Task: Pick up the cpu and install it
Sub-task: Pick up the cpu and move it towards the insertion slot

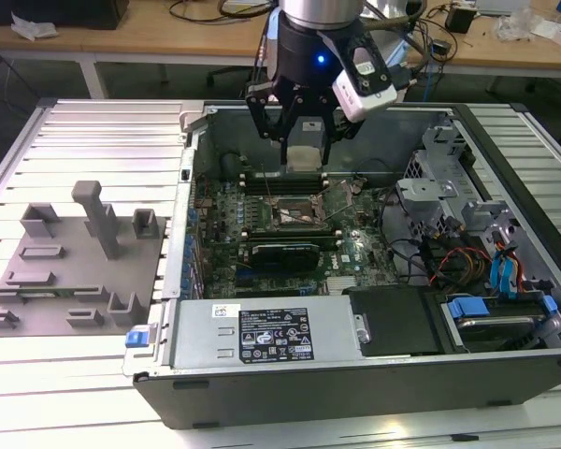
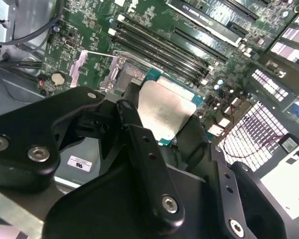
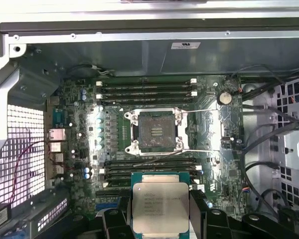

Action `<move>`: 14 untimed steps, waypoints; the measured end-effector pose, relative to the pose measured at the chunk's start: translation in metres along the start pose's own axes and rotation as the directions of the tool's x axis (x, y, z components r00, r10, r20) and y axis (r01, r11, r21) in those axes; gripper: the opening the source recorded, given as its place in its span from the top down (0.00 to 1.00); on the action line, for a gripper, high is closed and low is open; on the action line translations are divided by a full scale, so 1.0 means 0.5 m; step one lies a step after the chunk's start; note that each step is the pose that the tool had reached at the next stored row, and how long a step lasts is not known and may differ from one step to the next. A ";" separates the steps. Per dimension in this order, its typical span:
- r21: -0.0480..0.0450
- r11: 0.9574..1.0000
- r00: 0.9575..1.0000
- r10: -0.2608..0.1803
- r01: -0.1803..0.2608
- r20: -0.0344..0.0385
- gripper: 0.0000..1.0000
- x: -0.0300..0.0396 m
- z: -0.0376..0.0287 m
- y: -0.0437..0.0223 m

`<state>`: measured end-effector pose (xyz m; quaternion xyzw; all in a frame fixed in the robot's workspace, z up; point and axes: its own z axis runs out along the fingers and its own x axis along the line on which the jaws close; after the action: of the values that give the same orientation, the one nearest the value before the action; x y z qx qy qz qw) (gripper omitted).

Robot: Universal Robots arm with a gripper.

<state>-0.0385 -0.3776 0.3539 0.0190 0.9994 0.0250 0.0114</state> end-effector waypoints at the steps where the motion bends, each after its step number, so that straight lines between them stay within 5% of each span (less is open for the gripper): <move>1: 0.000 1.000 1.000 0.000 0.000 0.000 0.45 0.000 0.003 0.002; 14: 0.000 1.000 1.000 0.000 0.000 0.000 0.45 0.002 0.052 0.019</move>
<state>-0.0383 -0.3667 0.3284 0.0190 0.9994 0.0251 0.0114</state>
